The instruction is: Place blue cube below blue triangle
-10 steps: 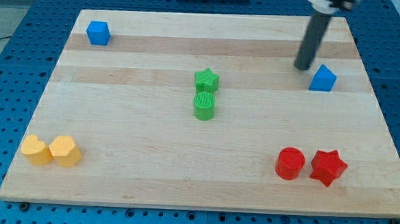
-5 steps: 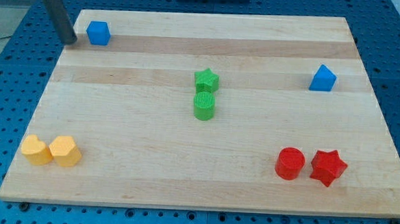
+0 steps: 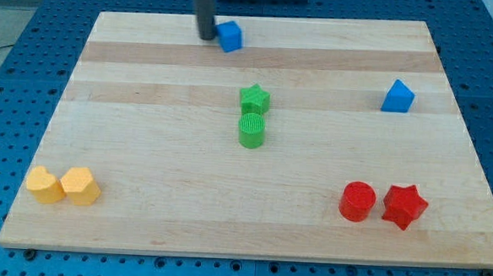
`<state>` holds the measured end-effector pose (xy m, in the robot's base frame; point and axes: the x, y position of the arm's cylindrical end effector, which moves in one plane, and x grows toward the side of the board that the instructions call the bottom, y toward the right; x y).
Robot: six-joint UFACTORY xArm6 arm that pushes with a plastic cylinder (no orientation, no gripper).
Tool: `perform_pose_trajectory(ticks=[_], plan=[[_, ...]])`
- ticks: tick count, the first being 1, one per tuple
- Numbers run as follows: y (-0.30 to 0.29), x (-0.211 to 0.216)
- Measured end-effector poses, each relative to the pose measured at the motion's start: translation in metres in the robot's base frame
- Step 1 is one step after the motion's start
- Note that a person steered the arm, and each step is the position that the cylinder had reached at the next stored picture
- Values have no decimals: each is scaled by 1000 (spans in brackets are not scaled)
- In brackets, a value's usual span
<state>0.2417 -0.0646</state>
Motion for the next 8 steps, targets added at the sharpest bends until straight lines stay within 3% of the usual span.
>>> perform_pose_trajectory(ticks=[2, 3, 4, 5, 6, 7, 8], plan=[[161, 15], [153, 20], [99, -16], [75, 5], [159, 50], [192, 77], [177, 54]])
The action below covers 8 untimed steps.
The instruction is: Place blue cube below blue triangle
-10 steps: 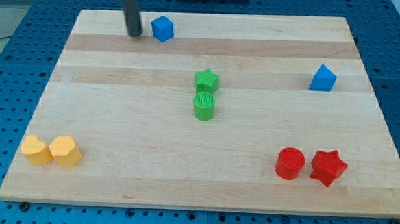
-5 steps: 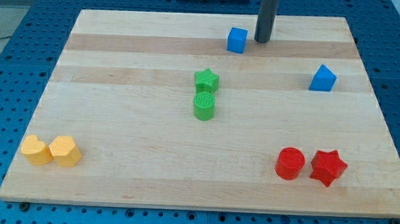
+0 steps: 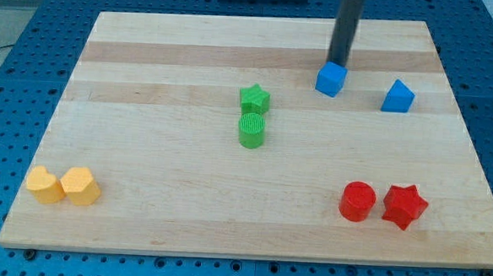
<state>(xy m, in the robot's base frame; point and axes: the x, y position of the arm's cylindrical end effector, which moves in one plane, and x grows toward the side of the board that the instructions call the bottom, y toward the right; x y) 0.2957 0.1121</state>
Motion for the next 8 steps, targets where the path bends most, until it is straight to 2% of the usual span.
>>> perform_pose_trajectory(ticks=[1, 2, 3, 5, 6, 7, 8], plan=[[-15, 1], [21, 76], [33, 122], [-15, 61], [-31, 126], [-31, 151], [-27, 154]])
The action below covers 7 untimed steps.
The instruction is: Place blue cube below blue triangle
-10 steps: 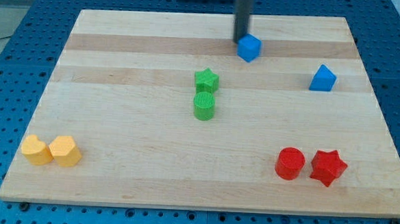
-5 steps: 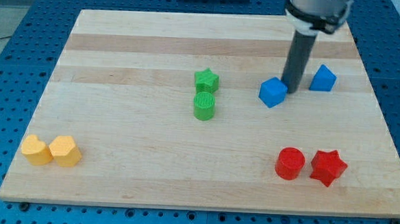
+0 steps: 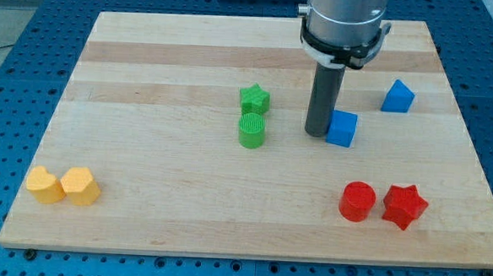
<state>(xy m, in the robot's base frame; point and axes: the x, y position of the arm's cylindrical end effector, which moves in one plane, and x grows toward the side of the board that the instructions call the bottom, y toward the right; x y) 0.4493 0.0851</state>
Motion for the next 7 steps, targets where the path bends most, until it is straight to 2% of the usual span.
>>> perform_pose_trajectory(ticks=[1, 3, 4, 5, 6, 7], plan=[[37, 8], [74, 17], [87, 43], [90, 43], [97, 2], [106, -4]])
